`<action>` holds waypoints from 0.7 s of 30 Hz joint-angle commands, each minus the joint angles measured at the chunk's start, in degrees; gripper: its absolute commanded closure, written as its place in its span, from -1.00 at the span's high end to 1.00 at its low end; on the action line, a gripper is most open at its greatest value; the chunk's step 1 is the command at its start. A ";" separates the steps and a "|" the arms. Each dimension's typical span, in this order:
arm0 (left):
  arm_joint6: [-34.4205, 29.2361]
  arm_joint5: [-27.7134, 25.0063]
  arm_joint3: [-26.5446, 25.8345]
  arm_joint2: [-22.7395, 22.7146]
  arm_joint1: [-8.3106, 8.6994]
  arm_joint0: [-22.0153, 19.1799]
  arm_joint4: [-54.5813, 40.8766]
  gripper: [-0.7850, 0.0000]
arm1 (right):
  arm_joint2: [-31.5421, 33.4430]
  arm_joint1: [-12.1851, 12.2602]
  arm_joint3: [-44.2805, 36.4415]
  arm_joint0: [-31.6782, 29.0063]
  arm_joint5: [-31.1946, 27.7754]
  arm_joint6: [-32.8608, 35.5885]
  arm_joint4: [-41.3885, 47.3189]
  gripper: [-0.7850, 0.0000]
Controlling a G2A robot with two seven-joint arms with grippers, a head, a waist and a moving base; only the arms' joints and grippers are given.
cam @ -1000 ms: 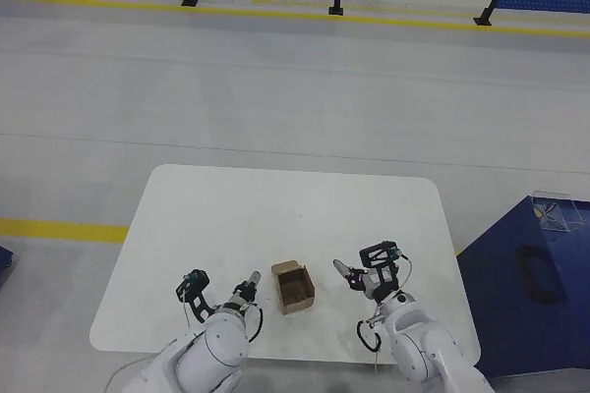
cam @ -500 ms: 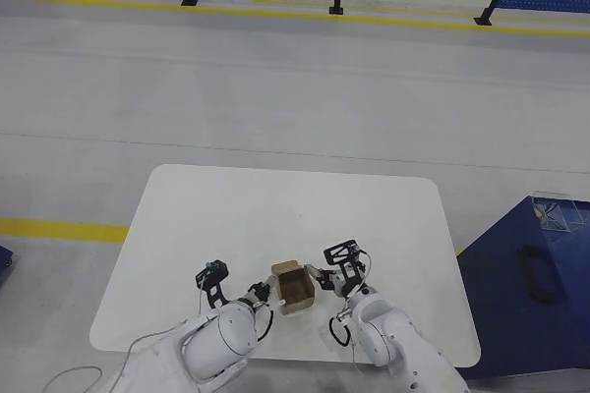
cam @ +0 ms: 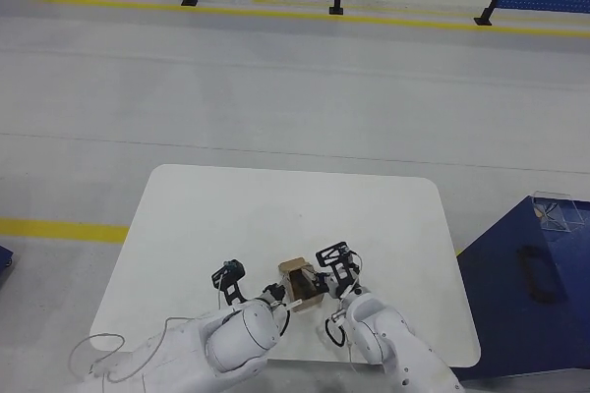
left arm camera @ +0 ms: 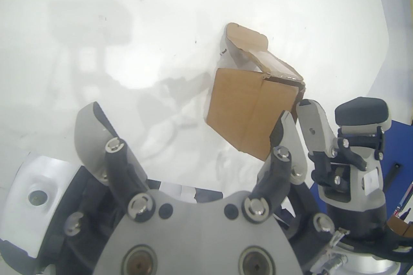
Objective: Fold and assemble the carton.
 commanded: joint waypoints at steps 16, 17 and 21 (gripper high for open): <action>8.24 0.00 6.04 3.47 -4.43 -6.22 -12.00 1.00 | 8.05 0.37 -2.96 -3.85 1.68 -3.44 1.99 1.00; 8.24 0.00 6.82 3.47 -4.61 -6.13 -12.37 1.00 | 8.71 0.48 -2.73 -4.02 1.77 -2.47 1.71 1.00; 8.24 0.00 8.47 3.47 -5.71 -5.38 -11.52 1.00 | 9.45 0.51 -1.33 -3.51 1.90 1.06 1.01 1.00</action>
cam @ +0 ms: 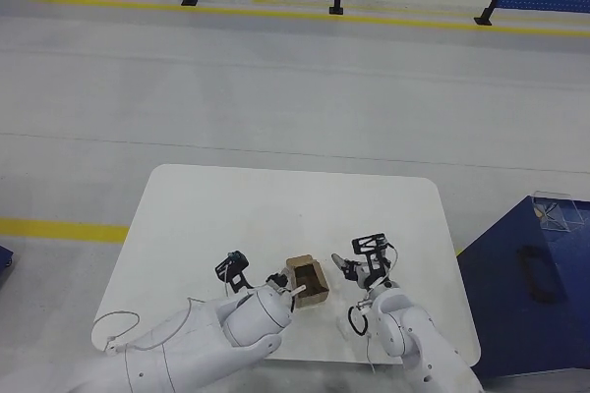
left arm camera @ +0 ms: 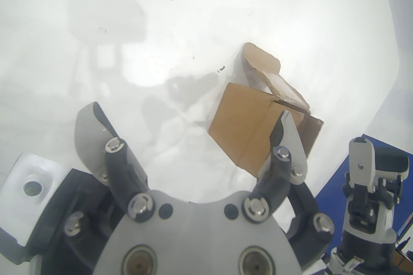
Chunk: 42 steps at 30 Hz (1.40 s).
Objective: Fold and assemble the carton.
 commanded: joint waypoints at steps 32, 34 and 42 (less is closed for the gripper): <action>-0.01 0.00 7.53 0.00 -7.62 1.90 0.69 1.00 | -5.99 -2.08 4.58 2.61 -1.74 2.68 -3.84 1.00; -0.01 0.00 7.67 0.00 -7.68 2.11 0.33 1.00 | -6.10 -2.21 4.83 2.79 -1.63 2.59 -3.85 1.00; -0.01 0.00 6.13 0.00 -8.03 2.91 1.15 1.00 | -6.00 -2.38 4.44 3.30 -0.77 2.93 -6.85 1.00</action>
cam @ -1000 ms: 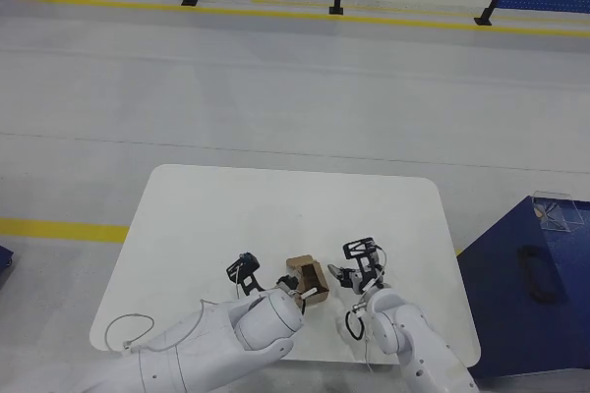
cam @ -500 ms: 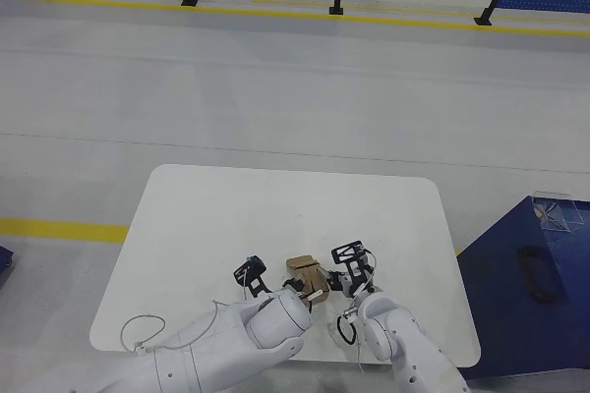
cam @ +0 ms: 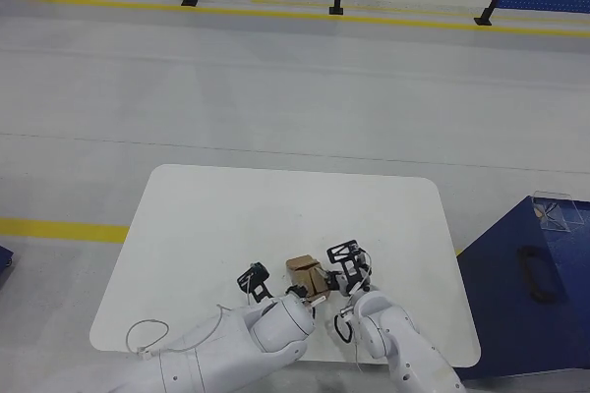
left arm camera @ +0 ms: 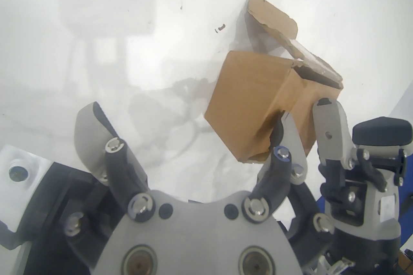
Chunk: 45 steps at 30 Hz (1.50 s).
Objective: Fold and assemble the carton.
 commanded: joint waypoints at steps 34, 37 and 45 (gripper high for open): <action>1.45 -14.40 -21.52 -16.50 7.59 10.39 8.16 1.00 | 9.04 2.22 -8.22 -10.83 -15.59 3.59 -1.76 1.00; 1.45 -14.40 -21.52 -16.50 7.59 10.39 8.16 1.00 | 6.56 1.56 -4.77 -8.10 -11.59 2.36 -3.62 1.00; 1.45 -14.40 -21.52 -16.50 7.59 10.39 8.16 1.00 | 4.30 -0.13 4.95 0.93 -8.27 0.90 2.38 1.00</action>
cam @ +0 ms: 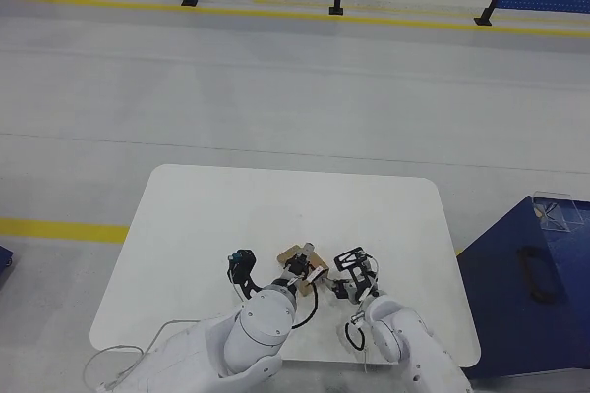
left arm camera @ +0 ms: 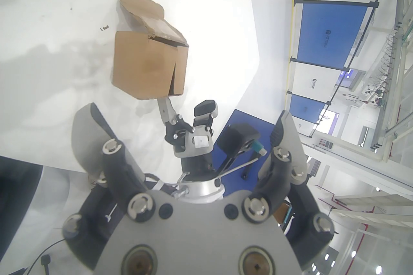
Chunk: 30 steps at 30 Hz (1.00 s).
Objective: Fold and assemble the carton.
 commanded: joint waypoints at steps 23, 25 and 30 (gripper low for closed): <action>-2.76 -10.15 3.35 -2.31 0.06 3.50 5.01 1.00 | -0.11 -2.58 7.84 8.54 7.81 -4.31 7.98 1.00; -4.75 -16.45 5.58 -2.85 -0.21 5.27 6.64 1.00 | 0.90 -2.55 6.19 7.21 8.18 -5.50 9.54 1.00; -8.16 -30.22 14.07 -3.94 -1.52 8.25 9.16 1.00 | 1.91 -2.45 3.39 5.07 6.66 -7.53 11.04 1.00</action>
